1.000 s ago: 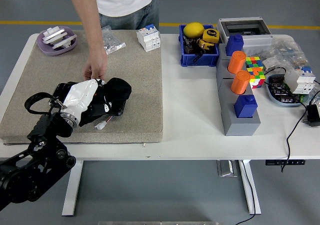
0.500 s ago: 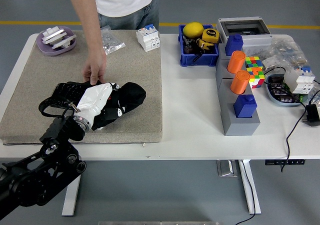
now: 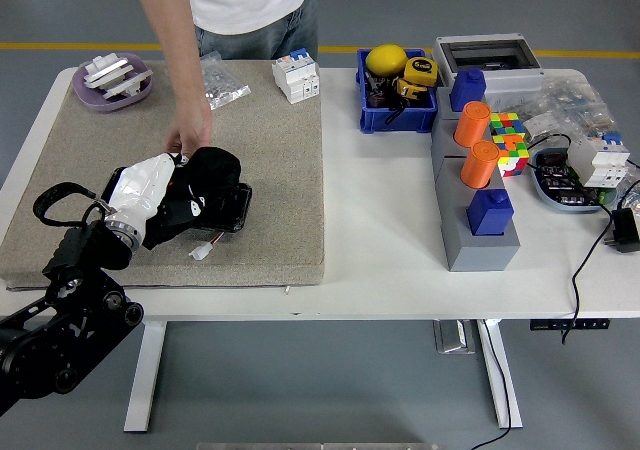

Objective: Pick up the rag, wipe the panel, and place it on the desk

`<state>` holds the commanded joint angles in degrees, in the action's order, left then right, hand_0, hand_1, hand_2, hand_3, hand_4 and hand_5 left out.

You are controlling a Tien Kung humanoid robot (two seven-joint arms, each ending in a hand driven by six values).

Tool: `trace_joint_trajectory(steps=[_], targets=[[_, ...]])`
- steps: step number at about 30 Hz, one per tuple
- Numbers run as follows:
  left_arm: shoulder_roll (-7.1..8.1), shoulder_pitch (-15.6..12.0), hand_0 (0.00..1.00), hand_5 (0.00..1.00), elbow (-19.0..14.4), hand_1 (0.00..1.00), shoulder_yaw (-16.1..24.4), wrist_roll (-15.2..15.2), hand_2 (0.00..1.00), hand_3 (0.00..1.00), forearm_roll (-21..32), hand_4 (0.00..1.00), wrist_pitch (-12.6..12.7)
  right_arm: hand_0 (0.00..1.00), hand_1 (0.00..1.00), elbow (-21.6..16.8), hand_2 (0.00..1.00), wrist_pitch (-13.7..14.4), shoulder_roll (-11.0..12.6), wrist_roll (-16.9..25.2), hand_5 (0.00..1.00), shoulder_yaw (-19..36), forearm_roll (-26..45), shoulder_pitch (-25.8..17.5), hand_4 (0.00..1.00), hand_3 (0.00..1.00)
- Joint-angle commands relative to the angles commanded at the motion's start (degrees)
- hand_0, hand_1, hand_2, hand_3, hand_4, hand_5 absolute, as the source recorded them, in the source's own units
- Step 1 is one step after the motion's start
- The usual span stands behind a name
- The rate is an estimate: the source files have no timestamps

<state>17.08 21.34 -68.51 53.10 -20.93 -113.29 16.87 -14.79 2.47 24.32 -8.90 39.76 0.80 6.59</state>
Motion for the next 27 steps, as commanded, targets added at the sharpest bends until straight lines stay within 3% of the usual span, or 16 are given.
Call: trace_joint_trajectory(steps=[12, 20, 27], targets=[[1.91, -0.3, 0.257, 0.002, 3.9, 0.399, 5.4, -0.2, 0.553, 0.466, -0.2, 0.002, 0.2, 0.748, 0.631, 0.0, 0.63, 0.1, 0.0, 0.0, 0.422, 0.1, -0.2, -0.1, 0.908, 0.561], [2.56, -0.3, 0.268, 0.002, 7.1, 0.4, 9.3, -0.1, 0.553, 0.468, 0.0, 0.002, 0.5, 0.749, 0.631, -0.1, 0.63, 0.1, 0.0, -0.1, 0.422, 0.1, -0.2, -0.1, 0.908, 0.562], [2.83, -0.7, 0.271, 0.002, 8.0, 0.399, 12.4, -0.3, 0.552, 0.469, -0.5, 0.002, 0.3, 0.747, 0.631, -0.2, 0.63, 0.3, 0.1, 0.0, 0.422, 0.5, -0.6, -0.2, 0.908, 0.561]])
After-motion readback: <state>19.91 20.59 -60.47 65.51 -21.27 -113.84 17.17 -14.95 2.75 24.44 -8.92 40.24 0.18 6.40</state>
